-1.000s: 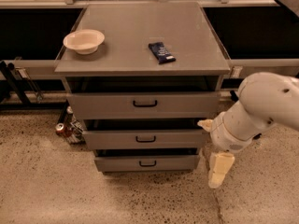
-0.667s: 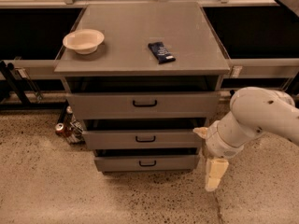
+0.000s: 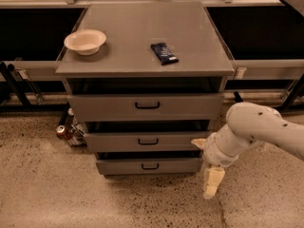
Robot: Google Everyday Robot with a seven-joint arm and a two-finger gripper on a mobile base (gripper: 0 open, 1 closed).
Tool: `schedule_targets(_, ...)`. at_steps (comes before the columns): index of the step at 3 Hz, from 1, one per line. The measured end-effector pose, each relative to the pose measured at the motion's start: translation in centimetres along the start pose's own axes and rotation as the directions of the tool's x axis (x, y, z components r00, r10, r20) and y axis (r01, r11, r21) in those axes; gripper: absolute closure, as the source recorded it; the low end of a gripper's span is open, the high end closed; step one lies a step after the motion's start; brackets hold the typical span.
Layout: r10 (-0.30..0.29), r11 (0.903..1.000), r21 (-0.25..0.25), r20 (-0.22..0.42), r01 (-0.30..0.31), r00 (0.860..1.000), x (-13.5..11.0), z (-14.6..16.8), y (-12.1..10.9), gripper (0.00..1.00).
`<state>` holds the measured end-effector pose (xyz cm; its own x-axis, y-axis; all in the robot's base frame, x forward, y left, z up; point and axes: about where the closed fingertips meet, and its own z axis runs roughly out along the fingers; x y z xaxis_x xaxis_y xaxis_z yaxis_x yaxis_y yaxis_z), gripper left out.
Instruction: Open middle drawer
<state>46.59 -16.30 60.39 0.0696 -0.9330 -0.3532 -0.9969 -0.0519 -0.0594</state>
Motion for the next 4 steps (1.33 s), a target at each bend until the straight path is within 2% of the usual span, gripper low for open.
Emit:
schedule_targets(1, -0.016, 0.9995, 0.028, -0.044, 0.017, 0.999, 1.3, 2.1, -1.8, 0.00)
schedule_targets(2, -0.049, 0.9945, 0.089, -0.073, 0.056, 0.996, 3.1, 5.1, -5.3, 0.00)
schedule_targets(4, -0.098, 0.9852, 0.135, -0.058, 0.105, 0.993, 5.6, 9.7, -11.5, 0.00)
